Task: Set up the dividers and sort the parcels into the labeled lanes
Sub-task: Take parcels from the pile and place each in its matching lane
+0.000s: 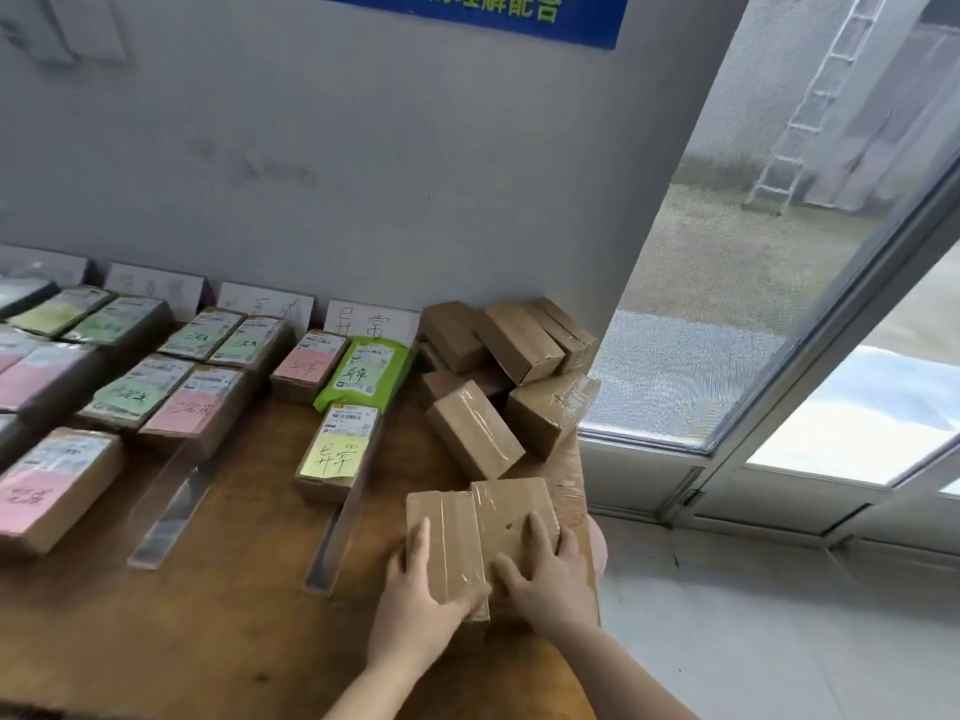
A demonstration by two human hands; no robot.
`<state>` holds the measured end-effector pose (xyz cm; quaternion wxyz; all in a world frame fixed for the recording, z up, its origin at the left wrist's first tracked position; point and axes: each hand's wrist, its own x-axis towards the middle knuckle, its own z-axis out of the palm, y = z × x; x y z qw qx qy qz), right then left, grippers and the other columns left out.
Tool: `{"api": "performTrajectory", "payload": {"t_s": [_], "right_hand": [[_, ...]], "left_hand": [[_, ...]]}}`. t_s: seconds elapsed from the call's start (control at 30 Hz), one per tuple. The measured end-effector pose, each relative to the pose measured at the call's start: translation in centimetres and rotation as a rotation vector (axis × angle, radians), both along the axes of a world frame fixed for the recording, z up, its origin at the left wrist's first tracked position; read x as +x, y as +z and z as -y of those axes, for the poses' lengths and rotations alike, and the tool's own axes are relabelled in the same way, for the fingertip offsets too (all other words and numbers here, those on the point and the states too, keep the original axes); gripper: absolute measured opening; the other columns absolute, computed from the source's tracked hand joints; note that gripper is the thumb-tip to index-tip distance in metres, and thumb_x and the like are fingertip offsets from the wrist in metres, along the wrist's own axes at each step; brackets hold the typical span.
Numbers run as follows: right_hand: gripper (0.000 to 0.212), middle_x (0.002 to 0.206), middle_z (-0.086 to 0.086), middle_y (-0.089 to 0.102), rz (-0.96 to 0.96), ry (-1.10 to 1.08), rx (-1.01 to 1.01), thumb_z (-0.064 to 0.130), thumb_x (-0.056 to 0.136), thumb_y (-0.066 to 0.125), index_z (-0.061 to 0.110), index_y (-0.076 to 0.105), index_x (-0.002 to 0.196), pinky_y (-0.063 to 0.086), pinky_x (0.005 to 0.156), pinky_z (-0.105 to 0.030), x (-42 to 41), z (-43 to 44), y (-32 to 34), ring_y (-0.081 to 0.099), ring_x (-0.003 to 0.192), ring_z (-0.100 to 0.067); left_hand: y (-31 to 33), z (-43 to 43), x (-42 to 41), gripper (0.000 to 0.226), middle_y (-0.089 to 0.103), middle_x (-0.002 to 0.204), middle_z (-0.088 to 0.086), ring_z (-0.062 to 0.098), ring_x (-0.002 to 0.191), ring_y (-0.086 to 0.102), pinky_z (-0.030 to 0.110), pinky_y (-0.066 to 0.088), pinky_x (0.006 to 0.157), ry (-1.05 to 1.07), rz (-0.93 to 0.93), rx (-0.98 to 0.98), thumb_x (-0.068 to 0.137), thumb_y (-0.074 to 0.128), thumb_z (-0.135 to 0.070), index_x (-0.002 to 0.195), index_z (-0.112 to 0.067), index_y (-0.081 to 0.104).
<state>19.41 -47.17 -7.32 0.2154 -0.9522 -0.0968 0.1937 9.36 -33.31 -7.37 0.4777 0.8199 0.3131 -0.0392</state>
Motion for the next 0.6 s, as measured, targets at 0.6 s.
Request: {"api": "performTrajectory", "payload": {"t_s": [0.6], "right_hand": [[0.115,0.141,-0.002,0.034,-0.294,-0.134,0.428,0.066,0.047,0.075,0.05,0.017,0.145,0.048,0.102,-0.046,1.8,3.9,-0.3,0.046,0.124,-0.026]], "left_hand": [[-2.2,-3.4,-2.3,0.106,0.055,0.138,0.008,0.03,0.12,0.058,0.053,0.05,0.098,0.344,0.336,-0.887,0.049,0.097,-0.026,0.14,-0.043,0.044]]}}
